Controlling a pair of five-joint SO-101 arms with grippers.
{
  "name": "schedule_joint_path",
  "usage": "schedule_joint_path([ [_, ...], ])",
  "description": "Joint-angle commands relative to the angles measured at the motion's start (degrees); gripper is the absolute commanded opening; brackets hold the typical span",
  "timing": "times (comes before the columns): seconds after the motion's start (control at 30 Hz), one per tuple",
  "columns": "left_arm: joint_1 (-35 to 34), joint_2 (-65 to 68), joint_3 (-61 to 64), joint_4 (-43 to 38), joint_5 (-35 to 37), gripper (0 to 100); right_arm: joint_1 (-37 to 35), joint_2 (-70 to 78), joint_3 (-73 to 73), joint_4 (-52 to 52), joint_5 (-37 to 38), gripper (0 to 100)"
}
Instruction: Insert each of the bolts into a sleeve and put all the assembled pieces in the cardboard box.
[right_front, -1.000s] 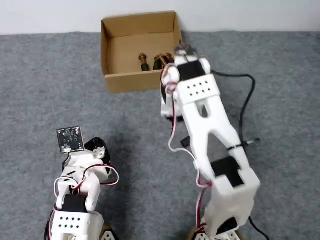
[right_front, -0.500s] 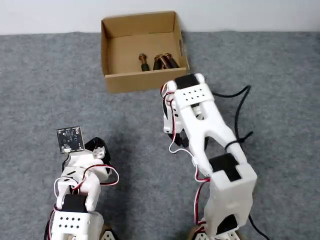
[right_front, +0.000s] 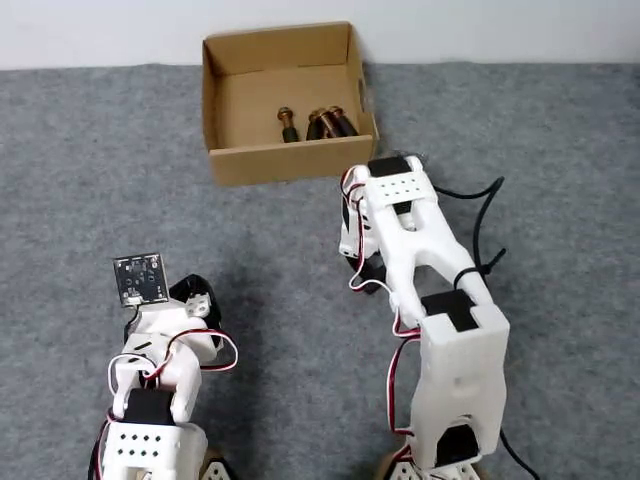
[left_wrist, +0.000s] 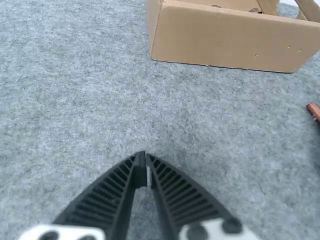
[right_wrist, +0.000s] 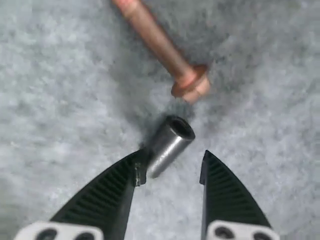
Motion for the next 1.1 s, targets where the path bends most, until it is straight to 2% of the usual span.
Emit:
schedule_joint_path([
  [0.0,-0.26,-0.18,-0.22,-0.62,0.0,1,0.66,0.57,-0.09,-2.24,-0.53,15.8],
  [0.2,-0.26,-0.18,-0.22,-0.62,0.0,1,0.48,2.42,-0.09,-3.56,-0.62,15.5],
  [0.37,-0.26,-0.18,-0.22,-0.62,0.0,1,0.92,2.51,-0.09,-3.21,-0.53,0.0],
  [0.43,-0.26,-0.18,-0.22,-0.62,0.0,1,0.92,2.33,-0.26,-1.8,-0.53,2.9],
  [0.53,-0.26,-0.18,-0.22,-0.62,0.0,1,0.75,2.33,-4.04,3.21,-0.53,1.0],
  [0.7,-0.18,-0.18,-0.22,-0.62,0.0,1,0.57,0.75,-15.21,18.33,-0.35,0.8],
  [0.87,0.0,-0.09,-0.22,-0.62,0.0,1,1.71,-12.97,-10.99,17.89,3.78,0.8],
  [1.07,0.09,-0.09,-0.22,-0.79,0.26,1,3.56,-32.48,1.49,17.89,6.59,0.8],
])
